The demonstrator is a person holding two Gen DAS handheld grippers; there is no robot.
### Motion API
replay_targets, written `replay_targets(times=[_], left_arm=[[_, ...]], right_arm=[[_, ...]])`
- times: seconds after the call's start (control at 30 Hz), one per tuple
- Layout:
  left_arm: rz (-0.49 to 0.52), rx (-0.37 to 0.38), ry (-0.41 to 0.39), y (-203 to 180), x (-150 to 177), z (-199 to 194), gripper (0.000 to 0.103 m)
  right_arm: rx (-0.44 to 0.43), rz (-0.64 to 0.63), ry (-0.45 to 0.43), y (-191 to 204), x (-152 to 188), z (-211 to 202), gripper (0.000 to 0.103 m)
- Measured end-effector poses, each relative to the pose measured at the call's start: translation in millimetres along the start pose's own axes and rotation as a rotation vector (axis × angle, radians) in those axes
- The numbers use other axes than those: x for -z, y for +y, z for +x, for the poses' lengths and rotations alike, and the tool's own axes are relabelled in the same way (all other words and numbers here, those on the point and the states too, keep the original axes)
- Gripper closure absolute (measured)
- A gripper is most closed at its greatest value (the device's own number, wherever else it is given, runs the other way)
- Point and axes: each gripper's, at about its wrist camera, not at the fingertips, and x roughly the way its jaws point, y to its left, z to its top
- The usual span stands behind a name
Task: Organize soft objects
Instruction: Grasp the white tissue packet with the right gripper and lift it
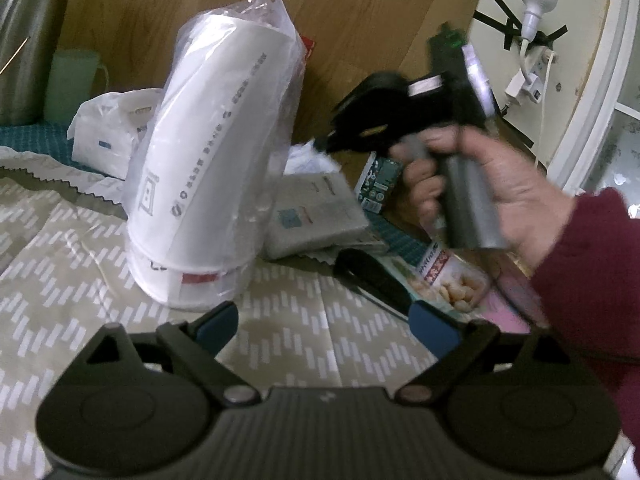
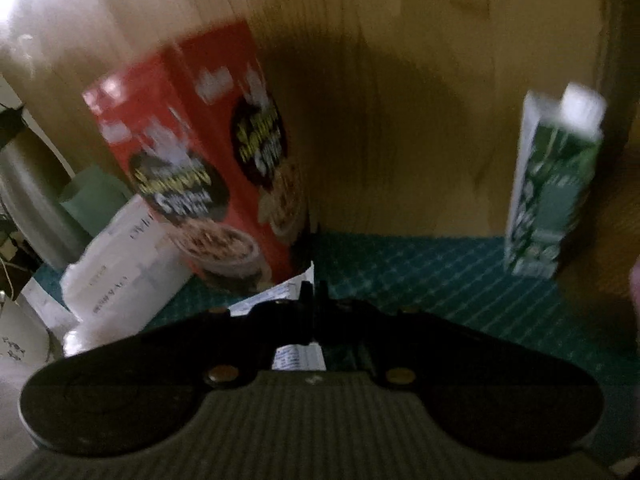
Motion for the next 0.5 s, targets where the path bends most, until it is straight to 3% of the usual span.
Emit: replay_targets(times=[0.23,0.5], left_arm=[[-0.021,0.000,-0.010,5.2,-1.2,-2.2,0.007],[-0.069,0.006,-0.051,15.9,-1.6,-12.0,0.003]], right_arm=[[0.021,-0.165,-0.175,18.1,4.2,-83.2,0.101],[0.008,-0.377,-0.324,43.5,105.0,-161.4,0.101]])
